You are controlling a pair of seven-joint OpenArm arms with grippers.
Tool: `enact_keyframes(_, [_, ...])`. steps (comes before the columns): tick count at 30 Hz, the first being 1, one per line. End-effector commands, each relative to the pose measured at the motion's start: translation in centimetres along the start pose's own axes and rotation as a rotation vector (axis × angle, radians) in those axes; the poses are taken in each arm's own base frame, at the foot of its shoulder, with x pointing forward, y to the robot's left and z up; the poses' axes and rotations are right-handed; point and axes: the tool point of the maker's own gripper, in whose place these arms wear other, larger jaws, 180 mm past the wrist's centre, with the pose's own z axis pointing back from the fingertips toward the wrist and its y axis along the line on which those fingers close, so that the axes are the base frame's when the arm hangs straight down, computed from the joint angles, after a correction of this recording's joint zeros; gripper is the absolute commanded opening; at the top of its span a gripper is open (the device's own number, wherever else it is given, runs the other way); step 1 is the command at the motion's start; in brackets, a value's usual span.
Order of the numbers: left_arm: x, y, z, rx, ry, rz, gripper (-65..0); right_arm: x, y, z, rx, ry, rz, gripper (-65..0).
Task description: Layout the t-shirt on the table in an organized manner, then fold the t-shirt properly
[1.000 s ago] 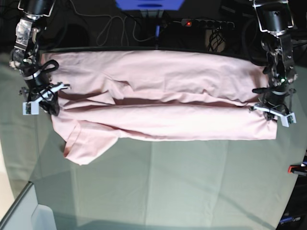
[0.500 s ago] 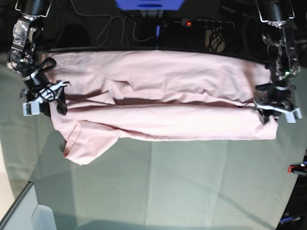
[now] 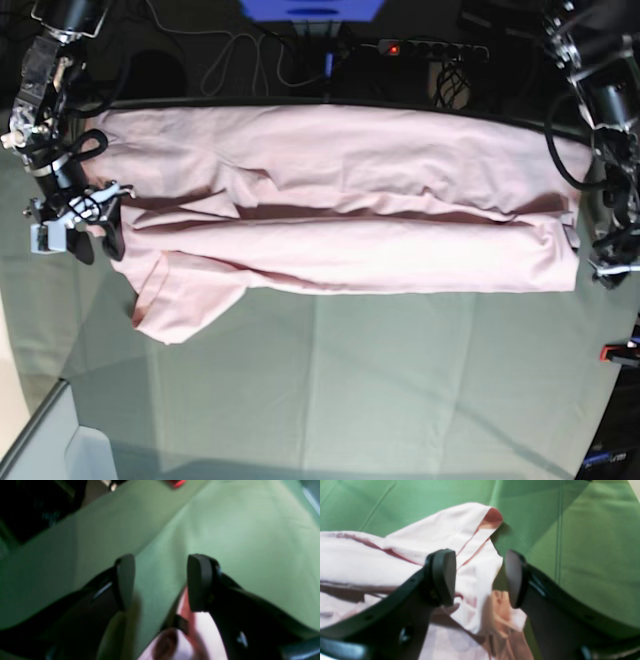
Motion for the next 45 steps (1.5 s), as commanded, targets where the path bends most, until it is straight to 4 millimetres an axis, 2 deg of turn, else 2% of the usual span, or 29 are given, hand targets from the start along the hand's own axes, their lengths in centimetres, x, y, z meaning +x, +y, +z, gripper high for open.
enact_keyframes(1, [2.1, -1.4, -0.5, -0.039, -0.045, -0.015, -32.3, 1.6, -0.3, 0.1, 0.006, -0.052, 0.014, -32.8])
enact_keyframes(3, [1.3, -2.2, -1.2, -0.048, -0.007, -0.054, -32.2, 1.5, -0.2, 0.2, 0.006, -0.049, 0.014, -32.8])
enact_keyframes(6, [1.3, -4.4, -1.9, -0.083, 0.008, -0.09, -32.2, 1.0, -0.2, 0.4, 0.005, -0.039, 0.011, -32.8])
enact_keyframes(8, [1.5, -5.0, -2.1, -0.094, -0.005, -0.097, -32.2, 1.0, -0.2, 0.4, 0.006, -0.039, 0.01, -32.8])
enact_keyframes(12, [2.0, -5.0, -2.2, -0.092, -0.056, -0.094, -32.2, 0.7, -0.2, 0.6, 0.005, -0.031, 0.01, -32.8])
enact_keyframes(15, [-1.3, -4.2, -2.6, -0.072, 0.028, -0.132, -32.2, 0.3, -0.2, 0.9, 0.005, -0.021, 0.01, -32.8])
enact_keyframes(19, [-3.5, -4.3, -3.3, -0.06, 0.098, -0.157, -32.2, 0.2, -0.2, 0.9, 0.005, -0.019, 0.01, -32.8])
enact_keyframes(27, [-3.9, -4.5, -3.4, -0.068, 0.063, -0.201, -32.6, 0.4, -0.2, 0.9, 0.005, -0.021, 0.013, -32.8])
enact_keyframes(29, [-4.0, -4.4, -3.4, -0.066, 0.066, -0.206, -35.7, 0.9, -0.2, 0.7, 0.005, -0.034, 0.018, -32.8])
enact_keyframes(31, [-3.9, -4.3, -3.4, -0.065, 0.063, -0.202, -42.1, 1.4, -0.1, 0.7, 0.007, -0.044, 0.026, -32.8])
enact_keyframes(33, [-3.7, -4.3, -3.4, -0.065, 0.048, -0.2, -48.0, 2.8, 0.3, 0.2, 0.017, -0.078, 0.042, -32.8])
enact_keyframes(35, [-3.5, -4.4, -3.4, -0.068, 0.035, -0.2, -53.3, 3.8, 0.8, -0.6, 0.031, -0.102, 0.044, -32.8])
enact_keyframes(38, [-3.5, -4.4, -3.4, -0.067, 0.036, -0.197, -63.2, 3.9, 1.8, -2.5, 0.069, -0.067, 0.043, -32.6])
enact_keyframes(39, [-3.5, -4.4, -3.4, -0.067, 0.037, -0.196, -65.0, 3.9, 1.9, -3.1, 0.075, -0.049, 0.041, -32.5])
enact_keyframes(42, [-3.5, -4.4, -3.4, -0.068, 0.037, -0.199, -64.2, 3.4, 2.3, -4.7, 0.092, 0.02, 0.034, -32.4])
enact_keyframes(45, [-3.5, -4.5, -3.4, -0.069, 0.039, -0.202, -64.9, 3.3, 3.6, -6.0, 0.132, 0.068, 0.05, -32.4])
